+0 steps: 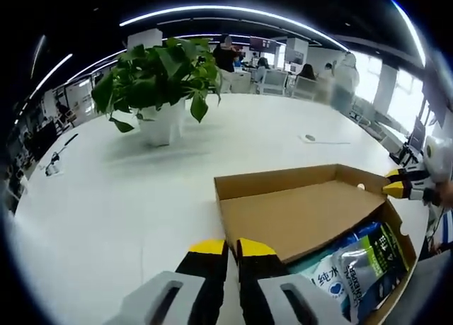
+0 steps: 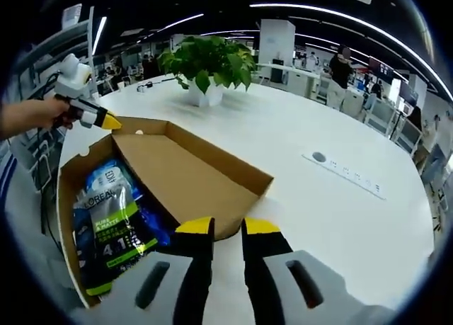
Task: Operate the shoe box by opening the lid, removing the specified soft item, and placing it in the target area until the item is outside and the box remains undamaged.
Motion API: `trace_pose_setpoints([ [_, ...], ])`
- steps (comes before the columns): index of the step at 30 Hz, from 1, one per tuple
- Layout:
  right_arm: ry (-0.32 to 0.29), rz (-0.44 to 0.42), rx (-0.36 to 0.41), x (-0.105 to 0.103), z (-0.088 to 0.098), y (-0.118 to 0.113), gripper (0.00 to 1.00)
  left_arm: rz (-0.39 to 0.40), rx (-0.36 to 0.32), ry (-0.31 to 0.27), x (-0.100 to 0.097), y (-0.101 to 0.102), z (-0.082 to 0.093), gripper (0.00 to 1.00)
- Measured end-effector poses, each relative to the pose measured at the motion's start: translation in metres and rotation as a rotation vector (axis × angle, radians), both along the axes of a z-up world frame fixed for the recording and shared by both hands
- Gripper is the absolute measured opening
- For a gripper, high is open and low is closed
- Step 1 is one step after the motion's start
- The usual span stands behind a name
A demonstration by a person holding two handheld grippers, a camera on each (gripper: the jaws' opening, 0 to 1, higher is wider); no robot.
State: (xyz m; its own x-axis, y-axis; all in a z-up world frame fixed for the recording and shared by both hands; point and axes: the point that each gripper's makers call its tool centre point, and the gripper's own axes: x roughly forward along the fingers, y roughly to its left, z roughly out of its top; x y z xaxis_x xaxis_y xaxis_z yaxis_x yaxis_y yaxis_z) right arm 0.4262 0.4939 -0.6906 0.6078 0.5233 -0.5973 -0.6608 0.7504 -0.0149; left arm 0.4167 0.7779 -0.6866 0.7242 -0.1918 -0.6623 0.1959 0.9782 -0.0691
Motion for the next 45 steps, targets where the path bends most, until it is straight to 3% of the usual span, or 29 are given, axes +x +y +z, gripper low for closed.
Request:
trace_pose_setpoints([
  [11, 0.015, 0.043, 0.023, -0.023, 0.01, 0.003, 0.35, -0.003, 0.012, -0.025, -0.018, -0.003, 0.014, 0.12],
  [25, 0.056, 0.074, 0.079, -0.06, 0.018, -0.003, 0.53, -0.06, 0.004, -0.029, -0.052, -0.028, 0.022, 0.17],
  [45, 0.065, 0.1, 0.118, -0.1, 0.027, -0.009, 0.7, -0.188, -0.098, 0.106, -0.098, -0.082, -0.008, 0.22],
])
